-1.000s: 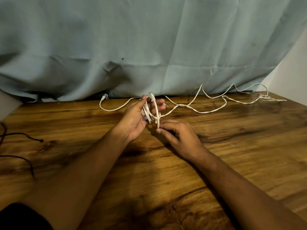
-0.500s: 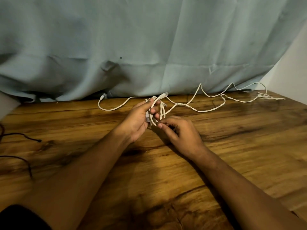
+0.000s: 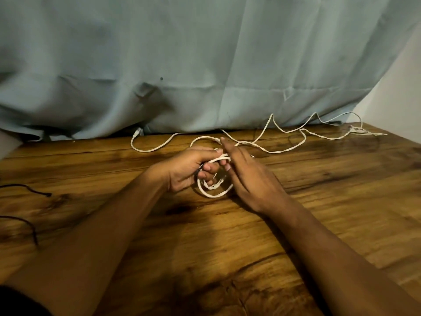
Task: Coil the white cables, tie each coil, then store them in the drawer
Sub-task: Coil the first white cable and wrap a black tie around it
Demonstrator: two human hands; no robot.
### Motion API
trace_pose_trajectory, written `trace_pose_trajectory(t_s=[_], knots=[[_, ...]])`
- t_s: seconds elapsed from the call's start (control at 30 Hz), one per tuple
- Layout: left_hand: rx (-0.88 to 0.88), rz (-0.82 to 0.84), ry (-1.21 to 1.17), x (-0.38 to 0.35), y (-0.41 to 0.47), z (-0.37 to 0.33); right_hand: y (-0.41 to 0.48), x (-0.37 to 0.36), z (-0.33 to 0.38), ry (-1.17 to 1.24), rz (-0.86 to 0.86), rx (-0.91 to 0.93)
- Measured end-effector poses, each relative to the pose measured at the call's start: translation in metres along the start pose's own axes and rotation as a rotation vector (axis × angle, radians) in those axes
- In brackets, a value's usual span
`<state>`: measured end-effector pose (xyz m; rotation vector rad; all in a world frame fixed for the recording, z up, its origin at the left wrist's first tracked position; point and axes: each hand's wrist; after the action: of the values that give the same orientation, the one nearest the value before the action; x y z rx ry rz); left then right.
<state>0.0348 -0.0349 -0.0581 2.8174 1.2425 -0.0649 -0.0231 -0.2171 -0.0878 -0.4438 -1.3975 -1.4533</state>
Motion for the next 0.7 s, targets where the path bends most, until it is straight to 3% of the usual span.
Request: trace_pose_trajectory(t_s=[0.23, 0.43, 0.53, 0.7], knots=[[0.151, 0.196, 0.091, 0.011, -0.007, -0.008, -0.004, -0.002, -0.001, -0.085, 0.079, 0.064], [0.207, 0.295, 0.159, 0.017, -0.011, -0.013, -0.006, -0.001, 0.000, 0.002, 0.113, 0.075], [0.165, 0.267, 0.222, 0.016, -0.008, -0.011, -0.004, -0.004, 0.003, -0.039, 0.100, 0.045], [-0.061, 0.133, 0.453, 0.009, -0.003, -0.007, -0.001, -0.005, 0.000, -0.131, 0.072, -0.059]])
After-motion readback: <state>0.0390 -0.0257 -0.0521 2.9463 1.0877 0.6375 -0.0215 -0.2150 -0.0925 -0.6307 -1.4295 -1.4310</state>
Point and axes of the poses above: each hand's wrist, its own y-axis towards the middle knuckle, its own x-axis out of the back of the hand, z = x × y, and after that the axes turned 5 degrees about -x, right-handed
